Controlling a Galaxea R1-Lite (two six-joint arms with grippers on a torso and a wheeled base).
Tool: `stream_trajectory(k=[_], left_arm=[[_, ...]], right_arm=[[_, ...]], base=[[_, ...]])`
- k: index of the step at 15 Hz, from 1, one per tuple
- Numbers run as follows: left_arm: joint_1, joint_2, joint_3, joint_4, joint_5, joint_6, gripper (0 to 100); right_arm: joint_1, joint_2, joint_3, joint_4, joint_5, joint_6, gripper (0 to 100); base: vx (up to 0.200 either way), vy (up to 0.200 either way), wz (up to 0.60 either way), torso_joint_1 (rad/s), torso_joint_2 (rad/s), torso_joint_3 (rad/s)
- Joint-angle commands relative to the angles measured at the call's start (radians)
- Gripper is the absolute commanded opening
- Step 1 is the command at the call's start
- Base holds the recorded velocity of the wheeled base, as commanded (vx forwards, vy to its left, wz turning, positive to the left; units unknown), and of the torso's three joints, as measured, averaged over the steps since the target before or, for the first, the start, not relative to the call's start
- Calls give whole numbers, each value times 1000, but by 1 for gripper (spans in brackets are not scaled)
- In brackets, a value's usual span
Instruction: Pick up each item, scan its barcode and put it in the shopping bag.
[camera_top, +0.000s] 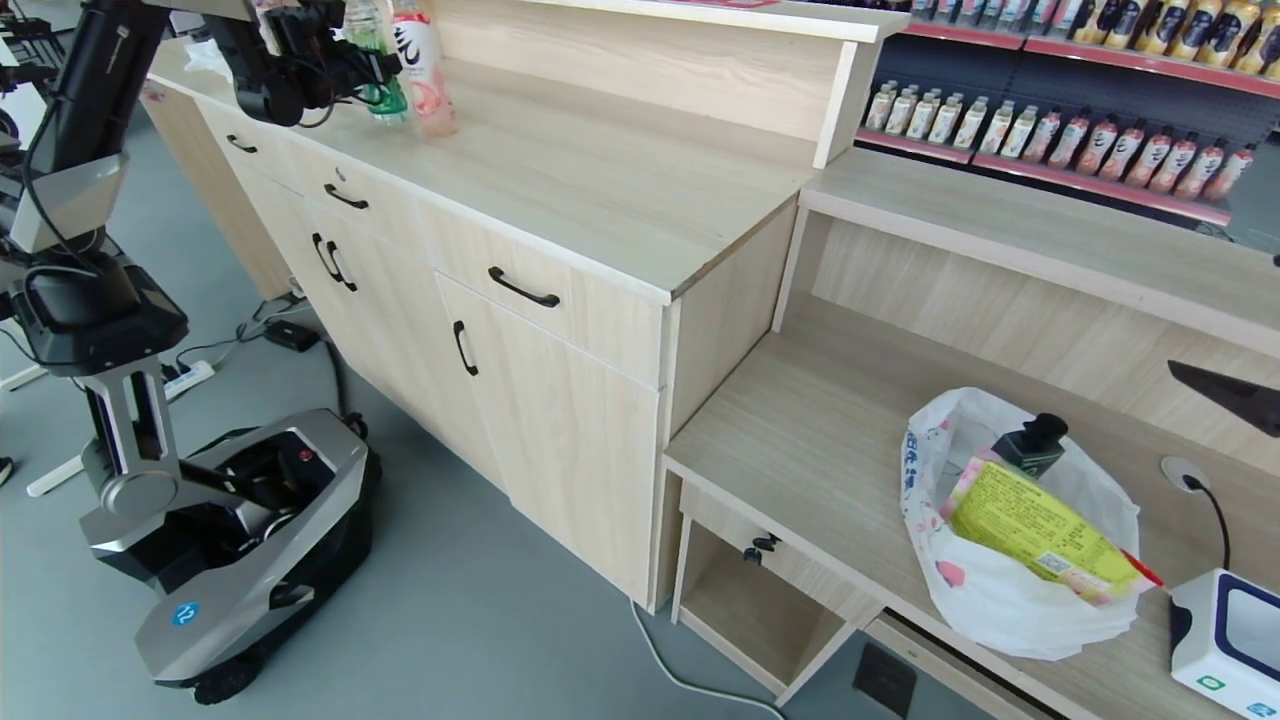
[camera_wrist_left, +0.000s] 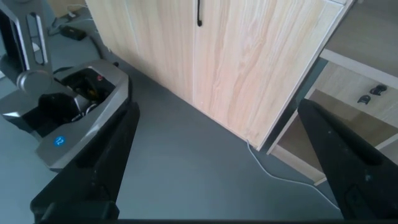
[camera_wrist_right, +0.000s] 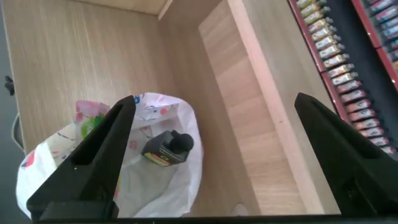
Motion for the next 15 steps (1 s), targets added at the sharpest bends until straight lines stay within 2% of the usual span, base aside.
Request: stream_trajectory(k=[1, 3, 5, 7, 8, 9, 12, 15], left_arm=[[0, 0, 0, 0, -2, -2, 100], [0, 0, 0, 0, 0, 0, 100], [0, 0, 0, 0, 0, 0, 100], [0, 0, 0, 0, 0, 0, 100], [0, 0, 0, 0, 0, -2, 100], [0, 0, 0, 0, 0, 0, 100], [0, 0, 0, 0, 0, 0, 100], [0, 0, 0, 0, 0, 0, 100]], right_arm=[[-12, -43, -36, 3, -46, 32, 100], [-10, -55, -65, 1, -168, 153, 100], [-10, -59, -105, 18, -411, 266, 100], [-21, -62, -127, 60, -612, 349, 100], [-41, -64, -121, 67, -678, 378, 100], [-66, -64, -90, 67, -707, 403, 100], [-205, -33, 42, 47, -706, 463, 100], [-365, -20, 93, 49, -704, 489, 100]], base=[[0, 0, -600, 66, -193, -85], [0, 0, -600, 29, -39, -27], [0, 0, -600, 0, -15, -2], [0, 0, -600, 5, -2, 2], [0, 0, -600, 7, 2, 2], [0, 0, -600, 2, -7, 2], [0, 0, -600, 4, 2, 2], [0, 0, 0, 0, 0, 0]])
